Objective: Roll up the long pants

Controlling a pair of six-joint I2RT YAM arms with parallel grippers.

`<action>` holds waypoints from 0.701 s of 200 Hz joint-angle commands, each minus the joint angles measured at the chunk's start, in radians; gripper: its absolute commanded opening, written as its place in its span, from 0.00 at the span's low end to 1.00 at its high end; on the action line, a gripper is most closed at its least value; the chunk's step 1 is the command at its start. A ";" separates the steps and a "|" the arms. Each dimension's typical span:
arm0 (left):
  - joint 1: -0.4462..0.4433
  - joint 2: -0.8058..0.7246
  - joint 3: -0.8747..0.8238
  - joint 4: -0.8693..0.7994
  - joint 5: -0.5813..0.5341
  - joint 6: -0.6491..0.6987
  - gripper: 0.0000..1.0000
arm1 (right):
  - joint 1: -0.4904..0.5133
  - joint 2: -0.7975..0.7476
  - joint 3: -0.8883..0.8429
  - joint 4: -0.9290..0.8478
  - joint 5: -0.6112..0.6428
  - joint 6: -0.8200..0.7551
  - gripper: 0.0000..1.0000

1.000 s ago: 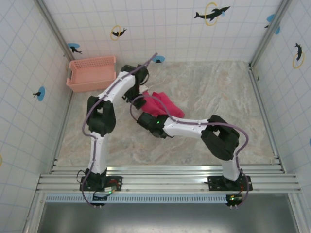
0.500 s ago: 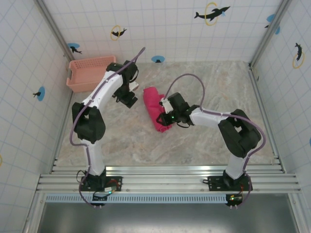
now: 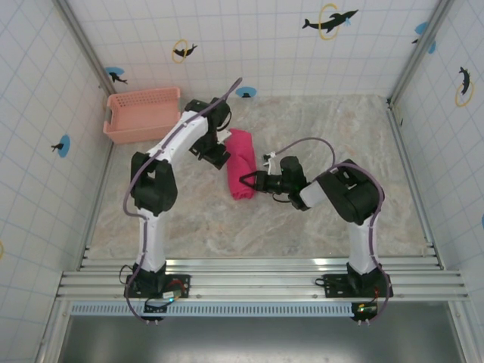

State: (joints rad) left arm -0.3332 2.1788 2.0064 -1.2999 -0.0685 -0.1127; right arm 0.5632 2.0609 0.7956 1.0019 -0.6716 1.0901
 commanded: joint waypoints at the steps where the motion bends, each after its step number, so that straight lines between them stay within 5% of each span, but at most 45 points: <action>1: -0.011 0.051 0.028 0.004 0.032 -0.102 0.97 | 0.007 0.115 -0.058 -0.163 0.014 0.113 0.16; 74: 0.008 -0.020 -0.040 0.247 0.351 -0.419 0.97 | 0.004 0.156 -0.055 -0.168 0.000 0.094 0.17; 107: 0.002 -0.200 -0.321 0.676 0.619 -0.590 0.98 | 0.003 0.156 -0.046 -0.187 -0.001 0.068 0.17; 124: -0.016 -0.284 -0.466 0.860 0.545 -0.651 0.98 | 0.004 0.154 -0.042 -0.211 0.005 0.047 0.16; 140: -0.017 -0.242 -0.426 0.769 0.444 -0.625 0.98 | 0.004 0.158 -0.038 -0.213 0.005 0.044 0.16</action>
State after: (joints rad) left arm -0.3248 1.9472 1.5803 -0.7406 0.3618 -0.6571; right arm 0.5522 2.1216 0.7986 1.1194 -0.6838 1.1503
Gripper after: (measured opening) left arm 0.975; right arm 0.350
